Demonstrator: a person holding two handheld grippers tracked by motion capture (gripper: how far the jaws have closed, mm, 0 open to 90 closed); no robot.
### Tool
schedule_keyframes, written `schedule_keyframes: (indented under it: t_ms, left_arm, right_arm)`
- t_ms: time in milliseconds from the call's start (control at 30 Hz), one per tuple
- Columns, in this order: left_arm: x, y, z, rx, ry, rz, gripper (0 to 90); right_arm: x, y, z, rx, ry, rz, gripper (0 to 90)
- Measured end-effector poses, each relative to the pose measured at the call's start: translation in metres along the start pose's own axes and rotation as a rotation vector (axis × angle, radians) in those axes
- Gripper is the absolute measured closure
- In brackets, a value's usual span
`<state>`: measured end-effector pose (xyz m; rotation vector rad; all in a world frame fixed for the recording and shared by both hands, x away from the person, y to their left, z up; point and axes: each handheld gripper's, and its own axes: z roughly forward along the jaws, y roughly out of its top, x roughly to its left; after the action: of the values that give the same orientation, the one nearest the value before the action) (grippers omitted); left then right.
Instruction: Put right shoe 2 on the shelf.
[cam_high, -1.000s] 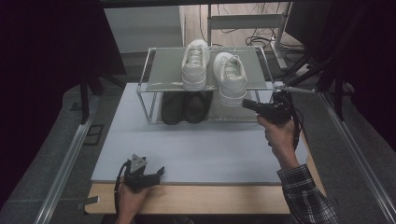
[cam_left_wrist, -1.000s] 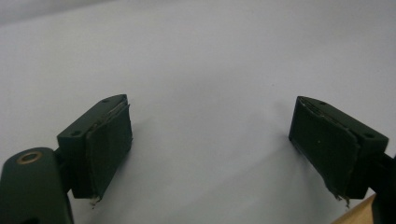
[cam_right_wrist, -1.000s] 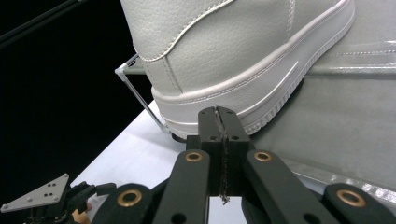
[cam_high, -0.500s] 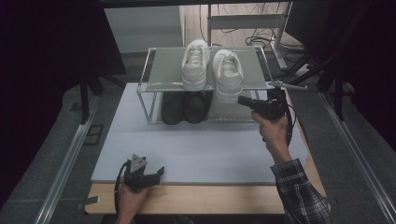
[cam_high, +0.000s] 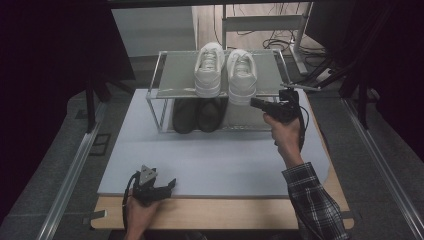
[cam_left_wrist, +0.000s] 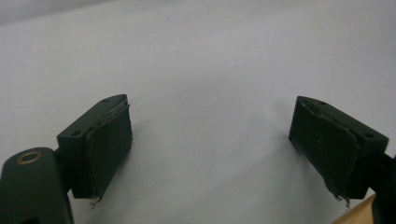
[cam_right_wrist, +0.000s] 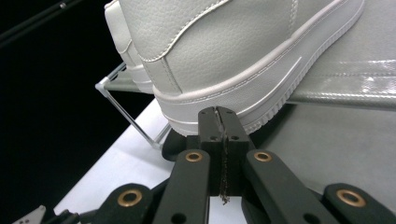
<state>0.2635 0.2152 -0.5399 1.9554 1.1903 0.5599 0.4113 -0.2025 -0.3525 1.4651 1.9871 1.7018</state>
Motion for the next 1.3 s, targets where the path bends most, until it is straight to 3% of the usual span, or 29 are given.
schedule_keyframes:
  t_ms: [700, 1067, 1300]
  left_arm:
    - [0.0, 0.0, 0.0, 0.0, 0.001, -0.002, 12.8]
    - [0.0, 0.0, 0.0, 0.0, 0.002, -0.001, 12.8]
    - [0.0, 0.0, 0.0, 0.001, 0.001, -0.001, 12.8]
  right_arm:
    - [0.003, 0.011, 0.031, 0.0, -0.064, -0.013, 89.3]
    - [0.007, 0.01, 0.04, -0.009, -0.053, -0.003, 89.2]
    - [0.006, 0.008, 0.038, 0.018, -0.038, -0.019, 86.8]
